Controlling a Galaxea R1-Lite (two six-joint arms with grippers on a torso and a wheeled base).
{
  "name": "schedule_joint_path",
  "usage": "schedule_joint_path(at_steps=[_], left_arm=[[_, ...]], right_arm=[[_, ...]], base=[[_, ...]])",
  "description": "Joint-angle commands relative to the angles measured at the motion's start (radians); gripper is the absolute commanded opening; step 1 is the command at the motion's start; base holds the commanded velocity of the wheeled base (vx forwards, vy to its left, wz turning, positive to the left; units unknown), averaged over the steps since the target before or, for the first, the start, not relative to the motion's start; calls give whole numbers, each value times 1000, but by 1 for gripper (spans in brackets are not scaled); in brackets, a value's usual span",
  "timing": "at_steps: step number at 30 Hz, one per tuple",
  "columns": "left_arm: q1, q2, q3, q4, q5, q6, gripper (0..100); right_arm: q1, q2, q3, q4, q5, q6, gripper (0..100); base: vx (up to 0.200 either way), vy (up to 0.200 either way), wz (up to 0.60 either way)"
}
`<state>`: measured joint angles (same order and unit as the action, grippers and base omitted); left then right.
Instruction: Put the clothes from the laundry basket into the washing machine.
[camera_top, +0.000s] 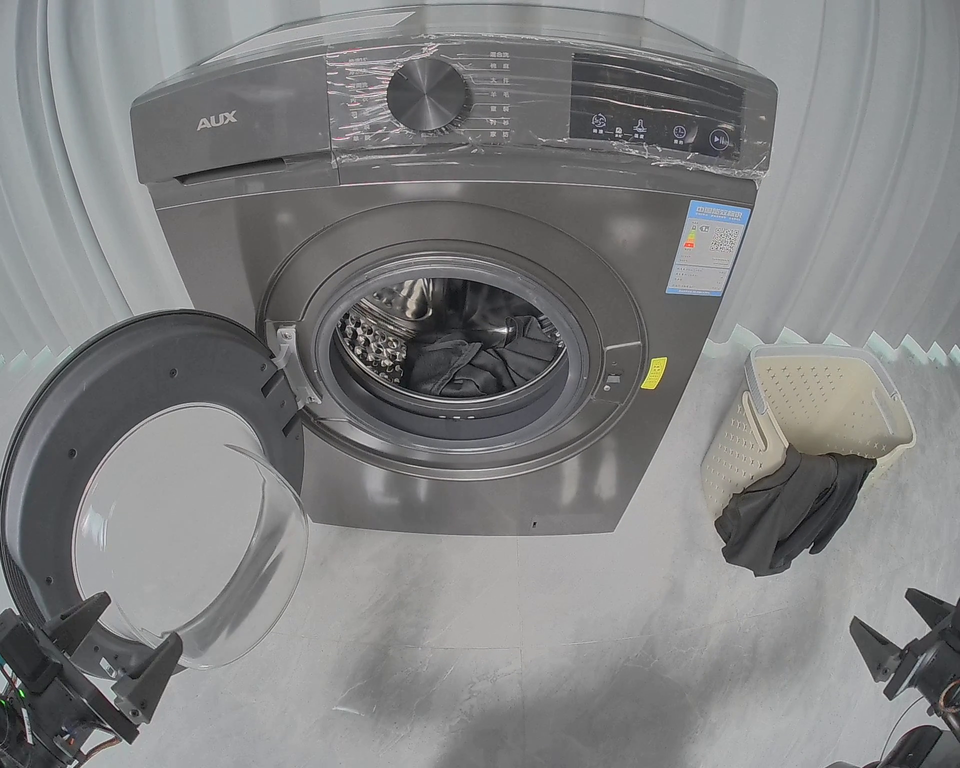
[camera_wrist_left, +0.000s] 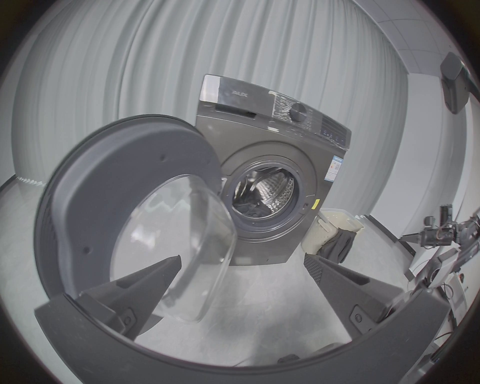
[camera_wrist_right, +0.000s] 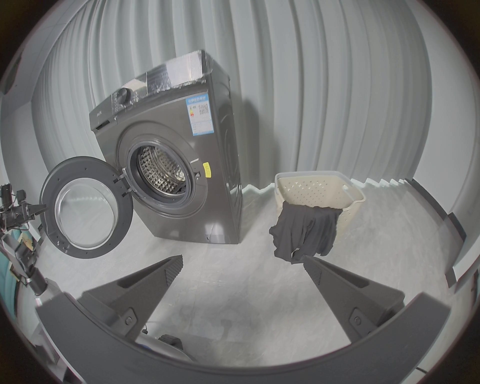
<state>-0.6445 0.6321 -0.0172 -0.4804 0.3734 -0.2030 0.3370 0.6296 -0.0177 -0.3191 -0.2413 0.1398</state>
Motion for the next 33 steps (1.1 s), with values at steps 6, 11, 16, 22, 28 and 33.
schedule_joint_path(at_steps=[6,11,16,22,28,33], left_arm=[[355,-531,13,424,-183,5,100],[401,-545,13,425,-218,40,100],[523,-545,13,427,-214,109,100],[655,-575,13,427,-249,188,100],[646,-624,3,447,-332,220,100],[641,-626,6,507,-406,203,100]], right_arm=[[-346,-622,-30,379,231,-106,100],[-345,-622,-1,371,223,-123,100],[-342,-625,2,357,231,-128,100],[-340,-625,4,354,234,-126,100],[-342,-625,4,354,234,-126,100],[-342,-625,4,353,232,-128,100]], base=[[0,0,0],[0,0,0],[0,-80,0],[0,-200,0],[0,-33,0],[0,0,0]])
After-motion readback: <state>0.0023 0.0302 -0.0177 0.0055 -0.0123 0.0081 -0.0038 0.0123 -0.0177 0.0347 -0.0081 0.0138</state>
